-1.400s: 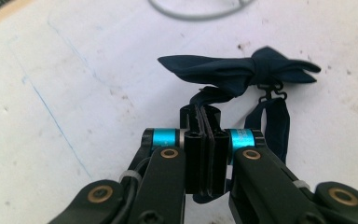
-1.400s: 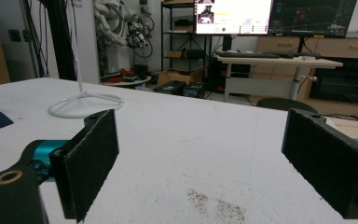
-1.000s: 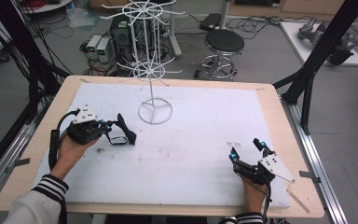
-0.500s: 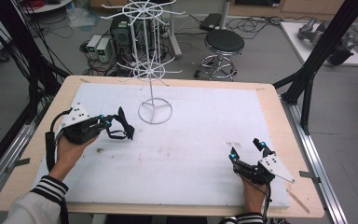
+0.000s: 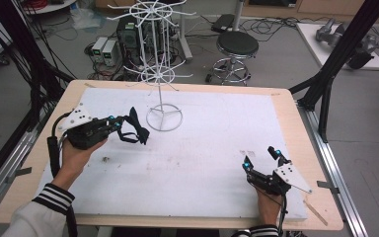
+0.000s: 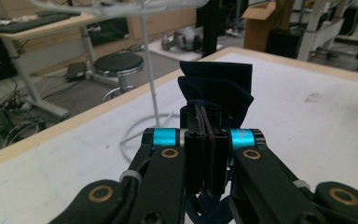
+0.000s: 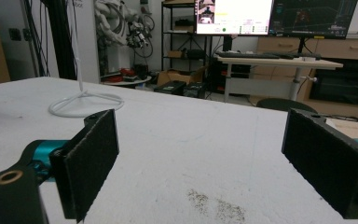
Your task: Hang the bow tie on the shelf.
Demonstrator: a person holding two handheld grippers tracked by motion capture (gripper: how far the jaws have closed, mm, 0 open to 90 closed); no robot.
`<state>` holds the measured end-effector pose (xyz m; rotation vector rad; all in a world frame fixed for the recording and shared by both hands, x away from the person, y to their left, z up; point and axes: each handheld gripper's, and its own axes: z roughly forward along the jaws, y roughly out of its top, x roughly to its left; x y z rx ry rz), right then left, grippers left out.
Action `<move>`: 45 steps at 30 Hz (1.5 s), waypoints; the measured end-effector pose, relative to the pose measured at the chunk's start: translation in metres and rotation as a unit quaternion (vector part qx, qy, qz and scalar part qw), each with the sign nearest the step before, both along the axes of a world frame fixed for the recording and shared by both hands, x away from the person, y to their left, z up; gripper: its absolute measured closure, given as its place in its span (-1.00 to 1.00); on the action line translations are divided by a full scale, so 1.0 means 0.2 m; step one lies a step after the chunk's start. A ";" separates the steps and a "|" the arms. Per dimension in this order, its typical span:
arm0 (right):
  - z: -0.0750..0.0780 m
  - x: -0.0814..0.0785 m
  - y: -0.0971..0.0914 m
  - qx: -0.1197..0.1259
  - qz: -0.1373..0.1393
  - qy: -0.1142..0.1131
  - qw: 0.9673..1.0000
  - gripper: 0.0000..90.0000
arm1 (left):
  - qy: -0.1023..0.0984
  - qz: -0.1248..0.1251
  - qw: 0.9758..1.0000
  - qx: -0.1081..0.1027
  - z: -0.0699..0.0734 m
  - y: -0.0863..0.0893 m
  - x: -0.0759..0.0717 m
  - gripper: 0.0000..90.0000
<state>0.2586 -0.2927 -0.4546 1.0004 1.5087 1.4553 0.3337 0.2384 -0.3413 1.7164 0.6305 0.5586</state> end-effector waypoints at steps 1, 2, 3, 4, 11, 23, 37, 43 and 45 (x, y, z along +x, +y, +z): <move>0.00 0.00 0.00 0.000 0.001 0.000 1.000 -0.78 | -0.003 -0.005 1.000 -0.002 0.02 -0.01 0.00 0.96; 0.00 0.00 0.00 0.000 0.000 0.000 1.000 -0.78 | -0.004 -0.007 1.000 -0.004 0.03 -0.02 0.00 0.96; 0.00 0.00 0.00 0.000 0.000 0.000 1.000 -0.78 | -0.006 -0.009 1.000 -0.005 0.04 -0.02 0.00 0.96; 0.00 0.00 0.00 0.000 0.000 0.000 1.000 -0.78 | -0.006 -0.011 1.000 -0.006 0.05 -0.03 0.00 0.96; 0.00 0.00 0.00 0.000 0.001 0.000 1.000 -0.78 | -0.009 -0.019 1.000 -0.004 0.12 -0.07 -0.01 0.96; 0.00 0.00 0.00 0.000 0.002 0.000 1.000 -0.78 | -0.024 -0.039 0.999 -0.015 0.25 -0.15 0.02 0.96; 0.00 0.00 0.00 0.004 0.002 0.002 1.000 -0.78 | -0.016 -0.025 1.000 -0.007 0.34 -0.23 0.12 0.96; 0.00 0.00 0.00 0.006 0.003 0.003 1.000 -0.78 | -0.009 -0.018 1.000 0.008 0.38 -0.25 0.16 0.96; 0.00 0.00 0.00 0.005 0.003 0.003 1.000 -0.78 | -0.005 -0.015 1.000 0.012 0.39 -0.26 0.18 0.96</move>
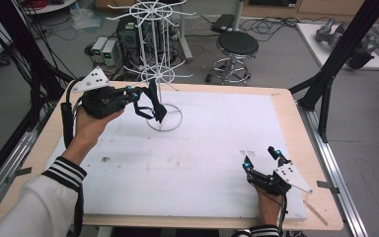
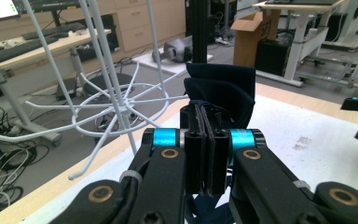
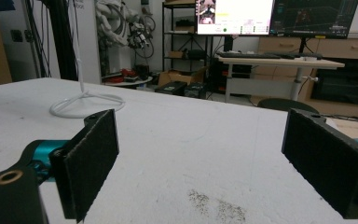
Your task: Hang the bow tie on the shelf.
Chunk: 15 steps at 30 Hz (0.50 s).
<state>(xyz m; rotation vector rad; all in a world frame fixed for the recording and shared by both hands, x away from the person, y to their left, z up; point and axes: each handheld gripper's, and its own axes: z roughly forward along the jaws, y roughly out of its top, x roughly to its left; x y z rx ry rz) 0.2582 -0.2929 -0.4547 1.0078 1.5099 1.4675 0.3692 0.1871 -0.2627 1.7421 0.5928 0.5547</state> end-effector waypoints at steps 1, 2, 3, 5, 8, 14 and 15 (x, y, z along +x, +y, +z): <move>0.00 0.00 0.00 -0.001 0.000 0.000 1.000 -0.78 | 0.003 0.001 1.000 0.004 0.00 0.00 0.01 0.96; 0.00 0.00 0.00 -0.001 0.000 0.000 1.000 -0.78 | 0.005 0.003 1.000 0.005 0.01 0.00 0.01 0.96; 0.00 0.00 0.00 -0.001 0.000 -0.001 1.000 -0.78 | 0.006 0.004 1.000 0.010 0.01 -0.01 0.02 0.96; 0.00 0.00 0.00 0.000 0.000 0.000 1.000 -0.78 | 0.009 0.007 1.000 0.014 0.02 -0.01 0.04 0.96; 0.00 0.00 0.00 0.001 0.000 0.000 1.000 -0.78 | 0.014 0.010 1.000 0.021 0.02 -0.01 0.06 0.96; 0.00 0.00 0.00 0.003 -0.001 0.001 1.000 -0.78 | 0.029 0.018 0.999 0.033 0.05 -0.02 0.11 0.96; 0.00 0.00 0.00 0.003 -0.001 0.001 1.000 -0.78 | 0.031 0.019 0.999 0.034 0.05 -0.02 0.12 0.96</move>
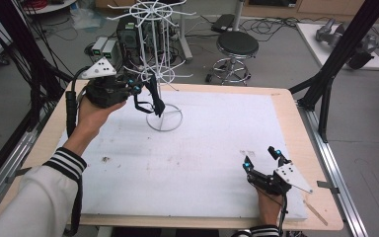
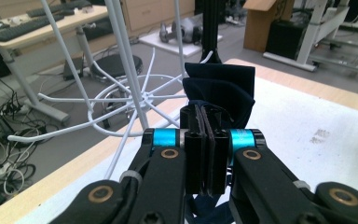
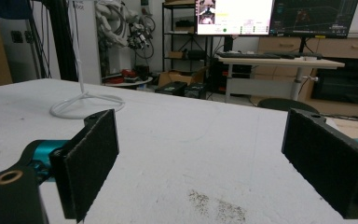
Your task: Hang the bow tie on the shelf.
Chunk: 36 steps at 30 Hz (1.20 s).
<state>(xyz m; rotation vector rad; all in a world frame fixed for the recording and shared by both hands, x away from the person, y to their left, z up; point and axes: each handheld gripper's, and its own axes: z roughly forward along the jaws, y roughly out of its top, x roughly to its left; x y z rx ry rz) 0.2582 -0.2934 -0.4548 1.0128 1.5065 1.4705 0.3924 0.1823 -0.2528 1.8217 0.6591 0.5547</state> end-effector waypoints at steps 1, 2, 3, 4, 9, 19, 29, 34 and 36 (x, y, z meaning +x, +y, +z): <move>0.00 0.00 0.00 0.000 0.000 0.000 1.000 -0.78 | 0.003 0.000 1.000 0.002 0.00 0.00 0.01 0.96; 0.00 0.00 0.00 0.000 0.000 0.000 1.000 -0.78 | 0.003 -0.001 1.000 0.005 0.00 0.00 0.01 0.96; 0.00 0.00 0.00 0.001 0.000 0.000 1.000 -0.78 | 0.006 0.000 1.000 0.007 0.01 -0.01 0.02 0.96; 0.00 0.00 0.00 0.001 0.000 0.000 1.000 -0.78 | 0.008 -0.001 1.000 0.008 0.01 -0.01 0.02 0.96; 0.00 0.00 0.00 0.001 0.000 0.000 1.000 -0.78 | 0.019 0.007 1.000 0.011 -0.01 -0.02 0.06 0.96; 0.00 0.00 0.00 0.001 0.000 0.000 1.000 -0.78 | 0.040 0.021 0.998 0.031 0.02 -0.02 0.11 0.57; 0.00 0.00 0.00 -0.001 0.000 -0.001 1.000 -0.78 | 0.019 0.028 0.999 0.011 0.04 -0.02 0.09 -0.42; 0.00 0.00 0.00 -0.002 0.002 -0.001 1.000 -0.78 | -0.029 0.023 0.998 -0.049 0.01 0.03 0.00 -0.59; 0.00 0.00 0.00 -0.002 0.002 0.000 1.000 -0.78 | -0.049 0.027 0.996 -0.071 -0.04 0.06 -0.07 -0.63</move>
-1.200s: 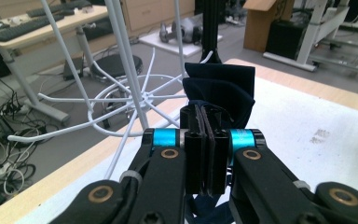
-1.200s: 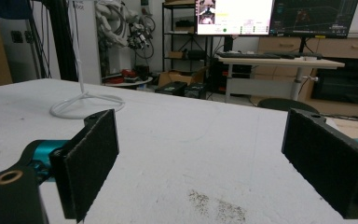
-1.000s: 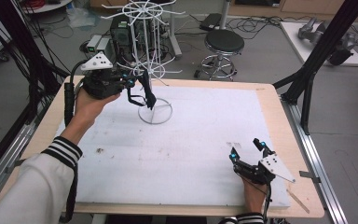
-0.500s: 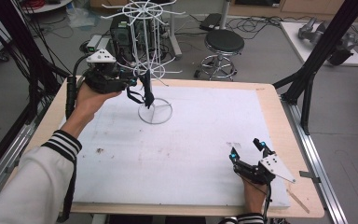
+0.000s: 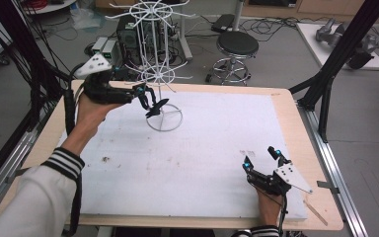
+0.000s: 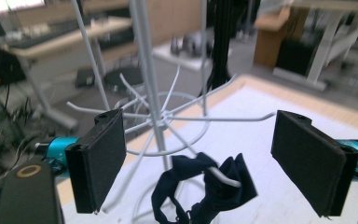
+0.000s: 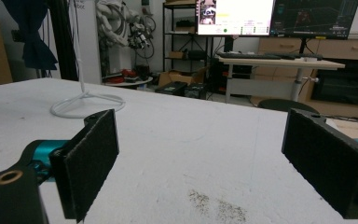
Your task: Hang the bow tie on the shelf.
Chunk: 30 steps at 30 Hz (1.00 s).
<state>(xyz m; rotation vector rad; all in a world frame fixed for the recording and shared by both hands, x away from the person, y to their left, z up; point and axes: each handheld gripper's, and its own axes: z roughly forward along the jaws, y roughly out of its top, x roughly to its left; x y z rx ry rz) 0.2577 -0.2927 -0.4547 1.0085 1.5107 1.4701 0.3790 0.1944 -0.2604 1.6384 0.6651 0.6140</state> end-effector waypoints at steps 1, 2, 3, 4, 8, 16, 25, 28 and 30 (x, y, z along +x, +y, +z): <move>0.00 0.00 0.00 0.000 0.000 0.000 1.000 -0.78 | -0.016 0.004 1.000 -0.011 -0.03 0.03 -0.06 -0.63; 0.00 0.00 0.00 0.001 -0.001 -0.001 1.000 -0.78 | -0.027 0.003 0.999 -0.017 -0.06 0.04 -0.09 -0.63; 0.00 0.00 0.00 0.001 -0.001 -0.001 1.000 -0.78 | -0.037 0.000 0.999 -0.027 -0.09 0.07 -0.14 -0.63; 0.00 0.00 0.00 0.000 -0.002 -0.003 1.000 -0.78 | -0.049 -0.002 0.998 -0.039 -0.14 0.10 -0.20 -0.63; 0.00 0.00 0.00 0.000 -0.002 -0.001 1.000 -0.78 | -0.075 -0.002 0.996 -0.038 -0.30 0.21 -0.33 -0.63; 0.00 0.00 0.00 0.000 -0.001 0.000 1.000 -0.78 | -0.073 0.050 0.993 -0.076 -0.66 0.41 -0.42 -0.70; 0.00 0.00 0.00 -0.003 -0.001 0.000 1.000 -0.78 | -0.088 0.074 0.991 -0.073 -0.89 0.42 -0.50 -0.70; 0.00 0.00 0.00 -0.003 -0.001 0.000 1.000 -0.78 | -0.080 0.068 0.991 -0.077 -0.93 0.42 -0.50 -0.70; 0.00 0.00 0.00 -0.004 -0.002 -0.001 1.000 -0.78 | -0.080 0.067 0.992 -0.075 -0.96 0.42 -0.50 -0.70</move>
